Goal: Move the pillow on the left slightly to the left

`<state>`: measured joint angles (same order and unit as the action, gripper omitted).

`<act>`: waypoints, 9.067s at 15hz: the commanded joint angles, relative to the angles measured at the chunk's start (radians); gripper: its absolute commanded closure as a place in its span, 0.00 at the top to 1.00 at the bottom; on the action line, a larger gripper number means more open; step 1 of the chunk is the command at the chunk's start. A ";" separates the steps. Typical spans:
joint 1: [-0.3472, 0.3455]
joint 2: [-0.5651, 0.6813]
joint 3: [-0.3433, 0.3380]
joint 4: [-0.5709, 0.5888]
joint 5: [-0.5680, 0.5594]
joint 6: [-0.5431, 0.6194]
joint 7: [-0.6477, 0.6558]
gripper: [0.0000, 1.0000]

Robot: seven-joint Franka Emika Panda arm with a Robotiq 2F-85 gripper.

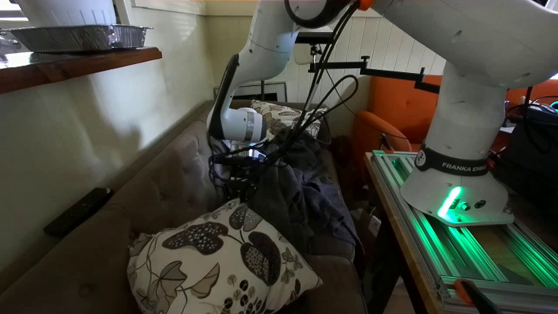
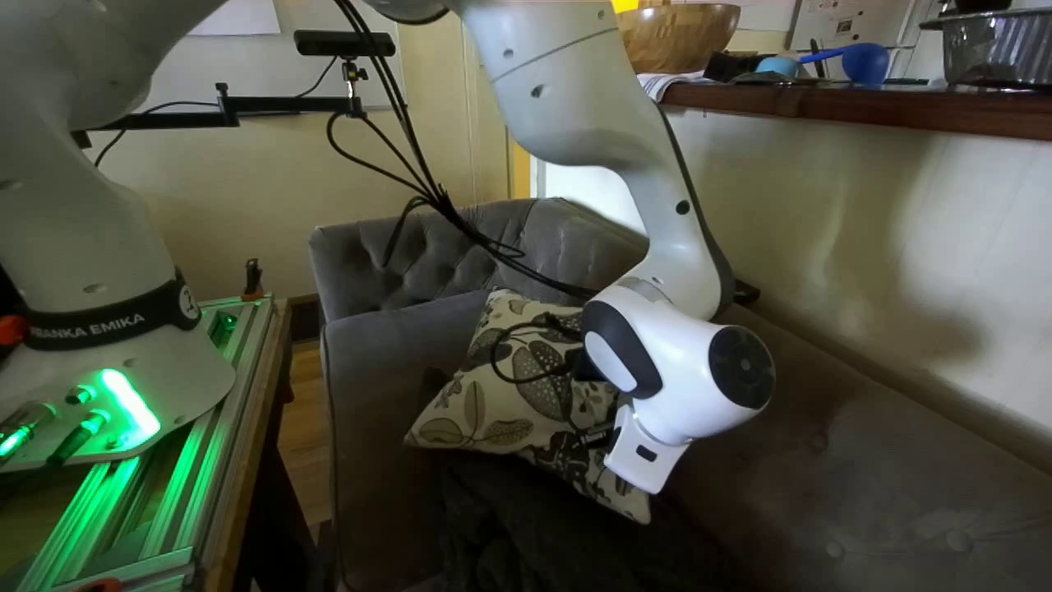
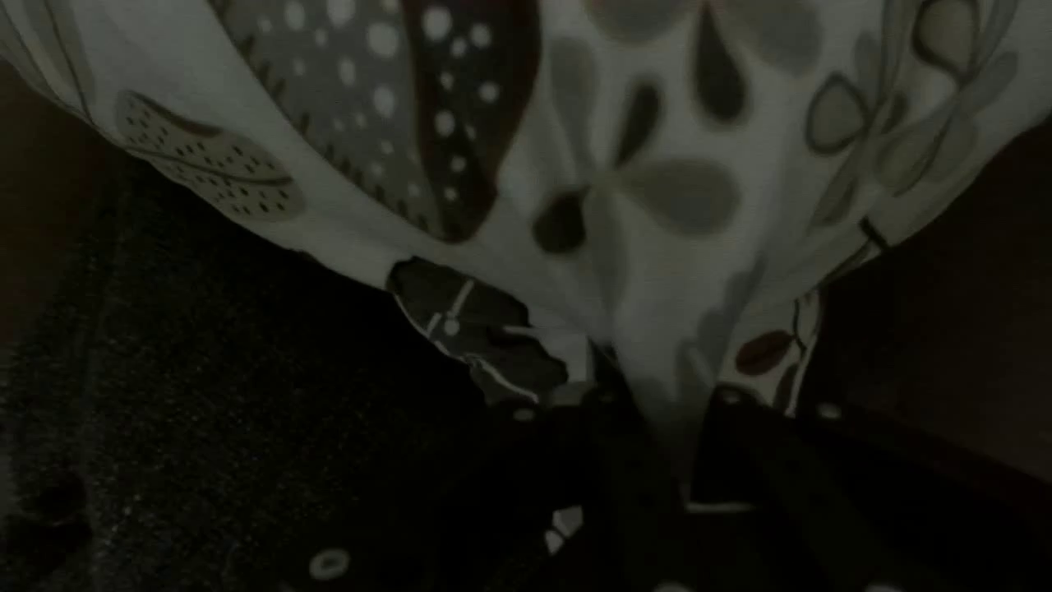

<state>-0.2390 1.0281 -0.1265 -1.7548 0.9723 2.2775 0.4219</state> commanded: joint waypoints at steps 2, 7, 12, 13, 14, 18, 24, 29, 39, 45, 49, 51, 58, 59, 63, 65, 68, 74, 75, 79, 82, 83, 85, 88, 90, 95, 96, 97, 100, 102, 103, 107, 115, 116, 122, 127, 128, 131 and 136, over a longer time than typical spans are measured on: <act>0.020 -0.268 -0.008 -0.256 -0.015 -0.054 -0.130 0.04; 0.080 -0.487 0.017 -0.445 -0.021 -0.030 -0.333 0.04; 0.167 -0.705 0.055 -0.596 -0.049 -0.013 -0.441 0.04; 0.184 -0.748 0.067 -0.620 -0.052 -0.007 -0.456 0.04; 0.202 -0.791 0.081 -0.644 -0.055 -0.002 -0.469 0.04; 0.262 -0.956 0.156 -0.727 -0.036 -0.012 -0.528 0.04; 0.269 -0.908 0.160 -0.704 -0.037 0.003 -0.510 0.14; 0.300 -0.833 0.218 -0.580 -0.001 -0.057 -0.639 0.04; 0.462 -0.665 0.385 -0.077 -0.100 -0.074 -0.677 0.04; 0.439 -0.604 0.329 -0.001 -0.229 -0.108 -0.658 0.04; 0.419 -0.607 0.252 -0.047 -0.373 0.011 -0.559 0.04; 0.400 -0.607 0.224 -0.070 -0.425 0.073 -0.499 0.04; 0.328 -0.593 0.194 -0.122 -0.548 0.134 -0.358 0.14; 0.320 -0.592 0.200 -0.122 -0.547 0.134 -0.363 0.14; 0.321 -0.592 0.213 -0.118 -0.545 0.133 -0.364 0.14; 0.318 -0.580 0.204 -0.108 -0.546 0.151 -0.351 0.04; 0.264 -0.567 0.169 -0.092 -0.521 0.177 -0.301 0.04; 0.133 -0.512 0.069 -0.094 -0.523 0.195 -0.193 0.55; 0.114 -0.500 0.062 -0.095 -0.517 0.188 -0.182 0.61; 0.064 -0.430 0.057 -0.092 -0.494 0.184 -0.133 0.89; 0.053 -0.377 0.063 -0.096 -0.471 0.164 -0.077 1.00; 0.053 -0.358 0.065 -0.095 -0.464 0.157 -0.059 1.00; 0.056 -0.318 0.065 -0.091 -0.457 0.155 -0.026 1.00; 0.058 -0.250 0.065 -0.076 -0.431 0.159 0.044 0.66; 0.057 -0.212 0.072 -0.065 -0.396 0.166 0.092 0.50; 0.092 -0.101 0.084 -0.002 -0.272 0.242 0.222 0.16; 0.101 -0.081 0.088 0.009 -0.252 0.254 0.247 0.10; 0.114 -0.057 0.091 0.019 -0.237 0.279 0.269 0.02; 0.134 -0.001 0.093 0.031 -0.209 0.330 0.324 0.00; 0.139 0.023 0.092 0.021 -0.195 0.346 0.357 0.00; 0.129 0.025 0.105 0.017 -0.180 0.325 0.373 0.00; 0.124 -0.005 0.169 0.012 -0.141 0.220 0.383 0.00; 0.176 -0.022 0.276 0.037 -0.086 0.023 0.361 0.00; 0.196 -0.020 0.269 0.037 -0.091 0.027 0.359 0.00; 0.227 -0.053 0.152 0.053 -0.160 0.114 0.341 0.00; 0.241 -0.110 0.037 0.025 -0.227 0.244 0.309 0.00; 0.249 -0.126 0.012 0.016 -0.259 0.270 0.310 0.00; 0.251 -0.187 -0.035 -0.021 -0.330 0.344 0.317 0.00; 0.241 -0.342 -0.114 -0.155 -0.468 0.358 0.333 0.27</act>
<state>-0.0062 0.8121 -0.2065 -1.7747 0.5885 2.6373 0.7322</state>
